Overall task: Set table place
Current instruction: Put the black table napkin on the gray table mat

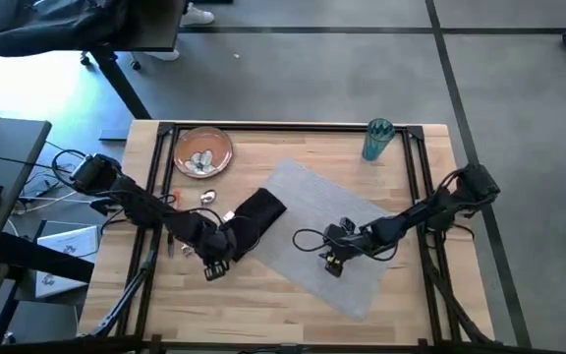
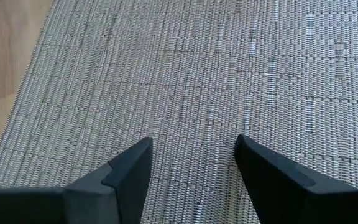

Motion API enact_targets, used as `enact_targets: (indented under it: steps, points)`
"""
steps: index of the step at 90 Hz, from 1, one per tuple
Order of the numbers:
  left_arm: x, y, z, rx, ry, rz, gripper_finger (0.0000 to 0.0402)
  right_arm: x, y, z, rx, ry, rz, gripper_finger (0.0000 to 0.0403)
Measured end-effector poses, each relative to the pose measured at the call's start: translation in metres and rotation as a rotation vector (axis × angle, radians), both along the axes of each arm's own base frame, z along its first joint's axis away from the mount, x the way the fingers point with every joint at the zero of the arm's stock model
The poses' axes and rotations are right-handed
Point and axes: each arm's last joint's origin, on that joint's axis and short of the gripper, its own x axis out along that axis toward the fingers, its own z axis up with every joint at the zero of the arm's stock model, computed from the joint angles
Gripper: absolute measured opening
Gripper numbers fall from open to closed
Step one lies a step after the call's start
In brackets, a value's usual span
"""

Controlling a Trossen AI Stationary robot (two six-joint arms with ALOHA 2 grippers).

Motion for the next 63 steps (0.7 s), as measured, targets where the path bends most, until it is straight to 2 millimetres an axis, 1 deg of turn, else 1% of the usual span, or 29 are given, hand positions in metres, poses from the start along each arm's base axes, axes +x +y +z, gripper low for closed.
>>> enact_targets:
  steps: [16,40,63]
  points:
    - [0.006,0.005,0.001,0.02,-0.054,0.001,0.0,0.0,0.0,0.0,-0.005,-0.002,-0.004,0.0216]
    - [0.021,0.014,0.003,0.025,-0.18,0.038,0.0,0.0,0.0,0.0,-0.009,-0.003,-0.007,0.0216]
    - [0.028,0.027,0.005,0.038,-0.226,0.055,0.0,0.0,0.0,0.0,-0.002,-0.003,-0.012,0.0216]
